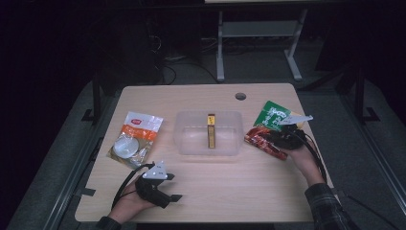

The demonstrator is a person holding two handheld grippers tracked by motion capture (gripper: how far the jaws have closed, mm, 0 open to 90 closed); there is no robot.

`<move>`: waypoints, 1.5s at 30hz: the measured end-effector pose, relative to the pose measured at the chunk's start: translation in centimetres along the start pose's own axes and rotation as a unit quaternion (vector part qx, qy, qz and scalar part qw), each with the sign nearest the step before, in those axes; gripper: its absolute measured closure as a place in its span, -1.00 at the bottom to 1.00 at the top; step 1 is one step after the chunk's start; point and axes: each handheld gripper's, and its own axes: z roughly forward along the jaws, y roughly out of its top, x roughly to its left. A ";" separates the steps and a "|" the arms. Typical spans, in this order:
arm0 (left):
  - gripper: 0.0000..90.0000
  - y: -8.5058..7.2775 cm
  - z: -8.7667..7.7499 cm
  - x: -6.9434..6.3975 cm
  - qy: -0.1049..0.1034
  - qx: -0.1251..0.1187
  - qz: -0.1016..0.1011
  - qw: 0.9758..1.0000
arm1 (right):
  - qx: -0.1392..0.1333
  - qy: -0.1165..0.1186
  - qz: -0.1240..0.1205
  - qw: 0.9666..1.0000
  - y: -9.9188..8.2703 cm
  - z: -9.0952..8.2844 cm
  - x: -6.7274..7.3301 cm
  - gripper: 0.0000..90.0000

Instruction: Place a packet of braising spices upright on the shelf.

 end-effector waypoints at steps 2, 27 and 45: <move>-0.55 0.0 0.0 0.0 -0.001 -0.001 0.001 1.000 | 0.016 -0.021 -0.009 1.000 0.2 0.7 -0.6 0.82; -0.55 -0.1 0.2 0.1 -0.007 0.006 -0.001 1.000 | 0.112 -0.012 -0.069 0.991 0.0 3.1 -1.3 1.00; -0.55 -0.1 0.2 -0.1 -0.008 0.005 -0.003 1.000 | 0.114 0.016 -0.132 0.985 -2.3 0.5 2.6 1.00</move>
